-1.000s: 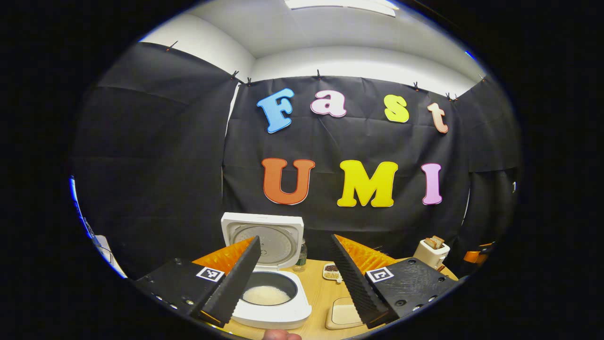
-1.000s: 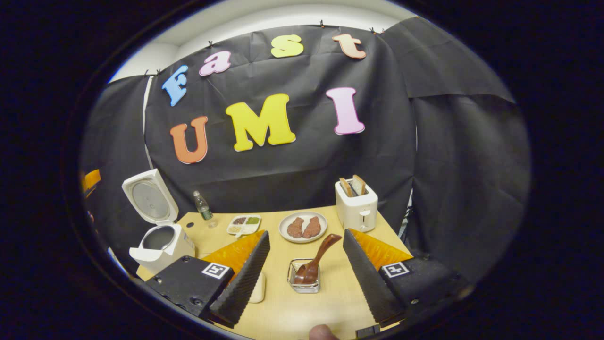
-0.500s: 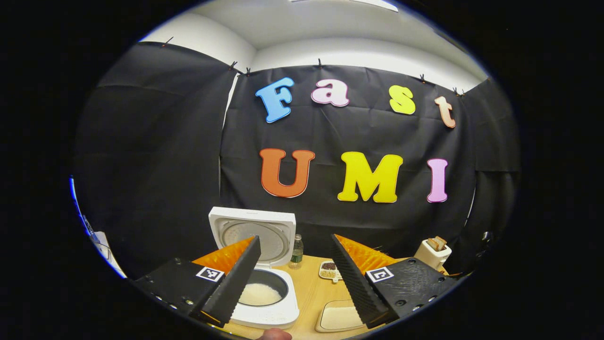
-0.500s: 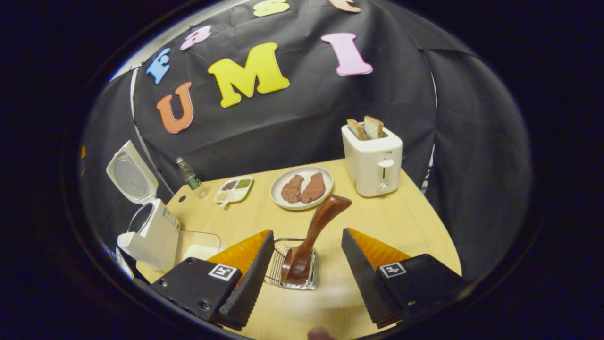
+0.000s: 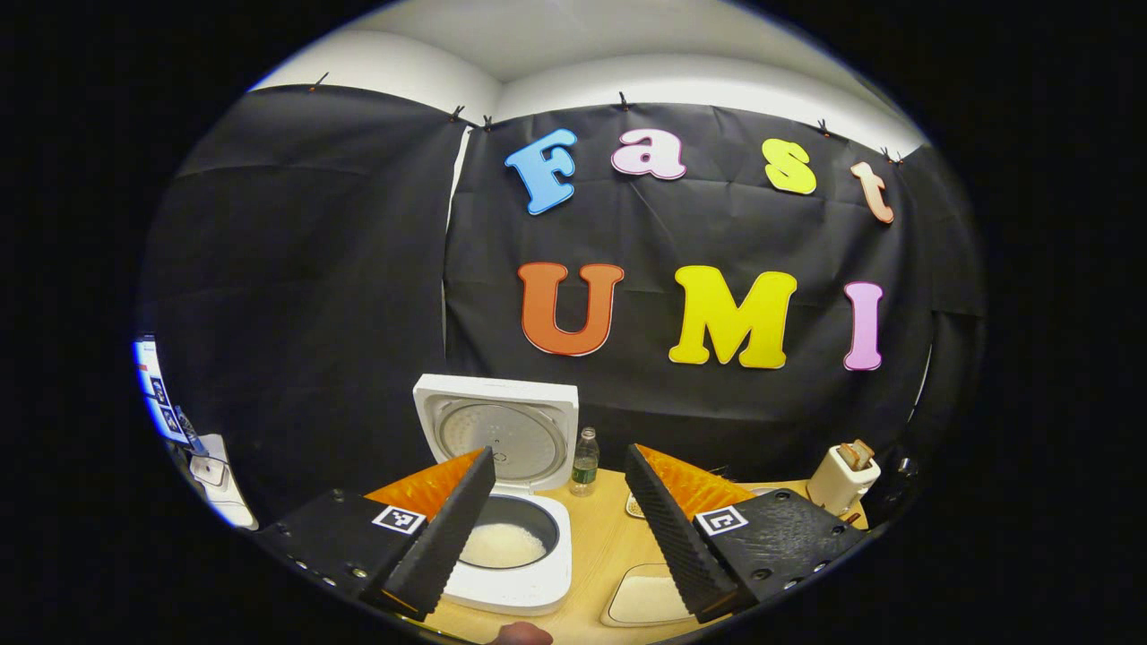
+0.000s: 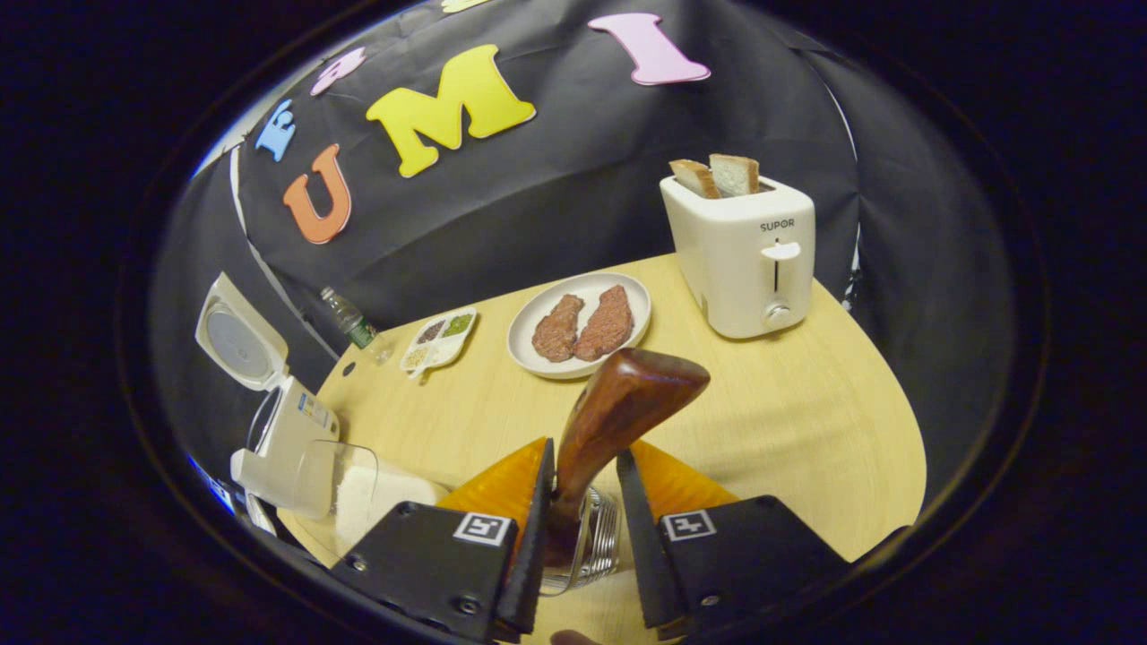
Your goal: Close the left gripper, press the button to open the rice cooker; take a wooden spoon from the chopstick holder with the right hand, scoop a spoonful of rice and pour it into the rice cooker, then put the wooden spoon back into the chopstick holder.
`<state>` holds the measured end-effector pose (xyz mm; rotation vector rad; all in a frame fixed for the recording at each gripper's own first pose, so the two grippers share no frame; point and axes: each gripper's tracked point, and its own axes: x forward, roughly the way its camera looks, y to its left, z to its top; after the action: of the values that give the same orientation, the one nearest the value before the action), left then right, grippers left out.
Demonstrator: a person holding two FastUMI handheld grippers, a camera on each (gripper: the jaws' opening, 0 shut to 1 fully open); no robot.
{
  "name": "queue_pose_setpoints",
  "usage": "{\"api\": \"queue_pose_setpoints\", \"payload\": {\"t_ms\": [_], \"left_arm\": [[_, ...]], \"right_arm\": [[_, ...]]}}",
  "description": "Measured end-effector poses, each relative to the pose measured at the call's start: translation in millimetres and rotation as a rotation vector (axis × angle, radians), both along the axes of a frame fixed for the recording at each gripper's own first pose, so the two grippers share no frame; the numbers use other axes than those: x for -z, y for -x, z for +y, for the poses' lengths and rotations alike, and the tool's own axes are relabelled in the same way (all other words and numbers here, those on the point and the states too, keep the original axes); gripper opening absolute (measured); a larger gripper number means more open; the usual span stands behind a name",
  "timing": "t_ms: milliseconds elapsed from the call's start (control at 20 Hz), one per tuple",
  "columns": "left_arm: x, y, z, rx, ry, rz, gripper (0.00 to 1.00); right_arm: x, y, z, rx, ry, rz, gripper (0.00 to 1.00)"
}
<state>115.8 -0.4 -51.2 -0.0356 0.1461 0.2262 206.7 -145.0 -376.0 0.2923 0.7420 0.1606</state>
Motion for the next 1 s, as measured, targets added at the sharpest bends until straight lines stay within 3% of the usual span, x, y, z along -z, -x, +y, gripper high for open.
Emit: {"api": "queue_pose_setpoints", "payload": {"t_ms": [50,100,150,550,1000], "left_arm": [[1,-1,-2,0.002,0.007,0.0,0.94],[1,-3,-4,0.003,0.01,0.001,0.94],[1,-4,-6,0.008,0.016,0.003,0.94],[-4,1,-2,0.058,0.001,-0.029,0.94],[0,29,42,0.119,-0.033,-0.051,0.94]], "right_arm": [[-1,2,1,-0.002,-0.012,0.0,0.41],[-2,3,2,-0.002,-0.019,0.002,0.28],[-4,5,3,-0.002,-0.021,0.003,0.31],[-32,33,8,0.014,0.009,0.017,0.2],[-136,49,36,0.083,0.127,-0.116,0.12]]}}
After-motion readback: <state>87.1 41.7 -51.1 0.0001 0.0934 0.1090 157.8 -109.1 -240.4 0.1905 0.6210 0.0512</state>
